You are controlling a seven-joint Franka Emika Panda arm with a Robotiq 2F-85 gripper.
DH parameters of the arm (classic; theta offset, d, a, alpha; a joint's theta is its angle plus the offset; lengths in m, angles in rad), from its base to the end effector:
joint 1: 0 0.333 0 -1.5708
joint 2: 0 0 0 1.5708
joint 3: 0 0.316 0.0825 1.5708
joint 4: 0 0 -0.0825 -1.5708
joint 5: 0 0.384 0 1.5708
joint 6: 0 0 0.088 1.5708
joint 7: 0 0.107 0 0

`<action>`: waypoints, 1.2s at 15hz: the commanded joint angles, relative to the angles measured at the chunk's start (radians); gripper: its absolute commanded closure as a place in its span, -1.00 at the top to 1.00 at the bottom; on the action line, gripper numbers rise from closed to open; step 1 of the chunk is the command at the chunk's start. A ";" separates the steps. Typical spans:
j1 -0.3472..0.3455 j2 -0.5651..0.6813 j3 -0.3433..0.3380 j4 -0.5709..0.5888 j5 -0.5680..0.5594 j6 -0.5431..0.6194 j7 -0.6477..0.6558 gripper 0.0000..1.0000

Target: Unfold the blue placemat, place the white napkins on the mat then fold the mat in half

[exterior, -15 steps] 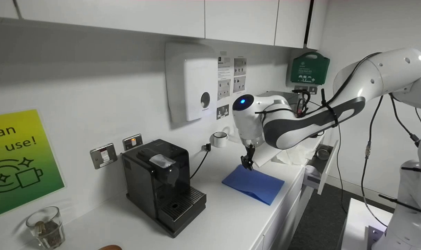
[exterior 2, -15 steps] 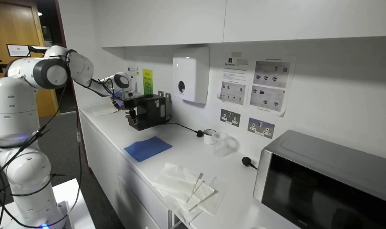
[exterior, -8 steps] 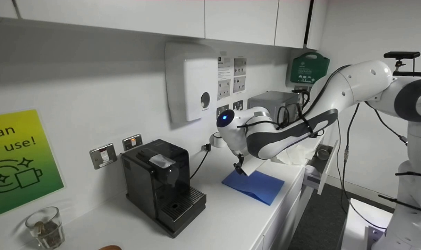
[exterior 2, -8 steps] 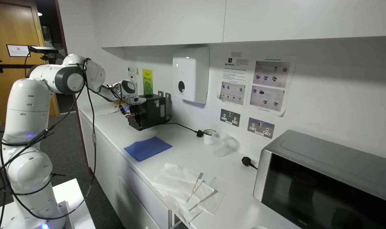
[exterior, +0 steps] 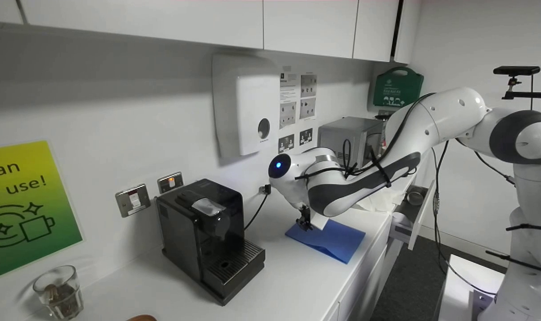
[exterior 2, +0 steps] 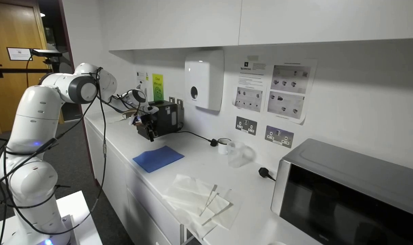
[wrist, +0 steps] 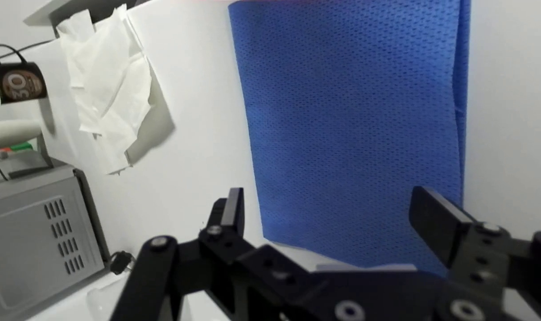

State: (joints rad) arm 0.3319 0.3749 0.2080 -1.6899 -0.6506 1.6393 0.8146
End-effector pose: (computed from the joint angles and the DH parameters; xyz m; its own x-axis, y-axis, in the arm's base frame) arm 0.5642 0.2533 0.3715 0.9960 -0.0655 0.0604 -0.0889 -0.7746 0.6262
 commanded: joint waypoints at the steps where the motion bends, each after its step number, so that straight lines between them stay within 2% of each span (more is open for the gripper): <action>1: 0.020 -0.021 -0.012 -0.014 -0.029 -0.001 -0.129 1.00; 8: 0.014 -0.083 0.014 -0.080 0.040 0.078 -0.307 1.00; 14: 0.006 -0.126 0.022 -0.143 0.139 0.084 -0.479 1.00; 16: 0.005 -0.136 0.019 -0.167 0.172 0.078 -0.501 1.00; 18: 0.015 -0.123 0.007 -0.155 0.193 0.038 -0.428 1.00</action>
State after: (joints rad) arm 0.3497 0.2920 0.2276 -1.8038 -0.4977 1.6977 0.3578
